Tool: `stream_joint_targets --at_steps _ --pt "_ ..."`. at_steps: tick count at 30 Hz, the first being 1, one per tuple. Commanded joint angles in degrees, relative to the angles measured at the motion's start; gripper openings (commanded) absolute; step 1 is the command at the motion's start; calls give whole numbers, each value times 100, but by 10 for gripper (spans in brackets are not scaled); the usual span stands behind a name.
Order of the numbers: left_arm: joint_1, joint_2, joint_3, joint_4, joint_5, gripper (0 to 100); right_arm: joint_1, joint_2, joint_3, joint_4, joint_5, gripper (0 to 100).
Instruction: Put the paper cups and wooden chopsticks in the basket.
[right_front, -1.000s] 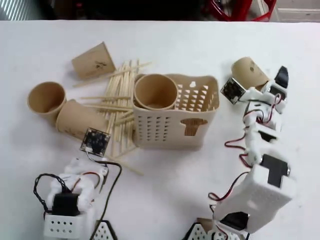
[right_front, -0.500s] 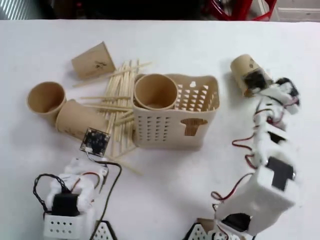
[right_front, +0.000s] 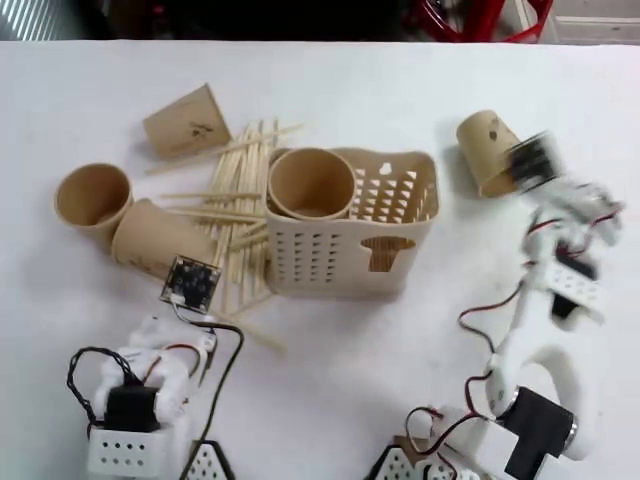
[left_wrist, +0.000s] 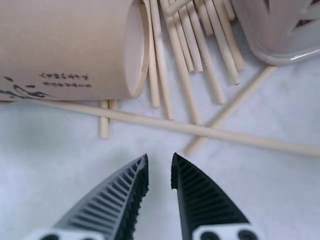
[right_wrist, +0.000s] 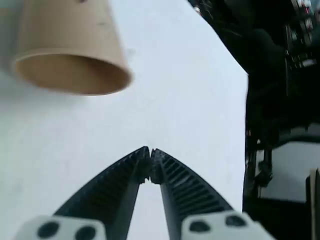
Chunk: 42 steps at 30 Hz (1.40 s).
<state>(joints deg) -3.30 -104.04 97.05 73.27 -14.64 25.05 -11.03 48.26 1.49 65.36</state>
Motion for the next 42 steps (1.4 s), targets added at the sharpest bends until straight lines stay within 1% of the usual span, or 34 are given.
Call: stream_joint_targets --at_steps 1,3,5,9,15,19,24,28,33,35,36,38,39,40,42 --pt "-22 -31 0 26 -18 95 -215 -171 747 -1569 501 108" --pt "-22 -31 0 26 -18 95 -365 -4 1002 -2132 501 186" --pt "-22 -31 0 26 -18 95 -488 224 985 -2220 501 214" --pt "-22 -31 0 26 -18 95 -629 831 545 -2220 501 214" --pt "-22 -31 0 26 -18 95 -848 2009 -510 -2229 492 215" --pt "-22 -31 0 26 -18 95 -857 2589 -1178 -2237 141 213" --pt "-22 -31 0 26 -18 95 -840 3125 -1793 -2264 53 213" --pt "-22 -31 0 26 -18 95 -857 3495 -1978 -3020 53 213" --pt "-22 -31 0 26 -18 95 -1051 4057 -1987 -4251 97 211" --pt "-22 -31 0 26 -18 95 -1086 4259 -1987 -4620 105 176" --pt "-22 -31 0 26 -18 95 -1121 4338 -1987 -4743 105 135" --pt "-22 -31 0 26 -18 95 -1138 4418 -1987 -4822 105 19" --pt "-22 -31 0 26 -18 95 -1130 4435 -1987 -4813 105 9" --pt "-22 -31 0 26 -18 95 -1112 4426 -1969 -4813 88 33" --pt "-22 -31 0 26 -18 95 -989 4356 -1952 -4796 70 12"
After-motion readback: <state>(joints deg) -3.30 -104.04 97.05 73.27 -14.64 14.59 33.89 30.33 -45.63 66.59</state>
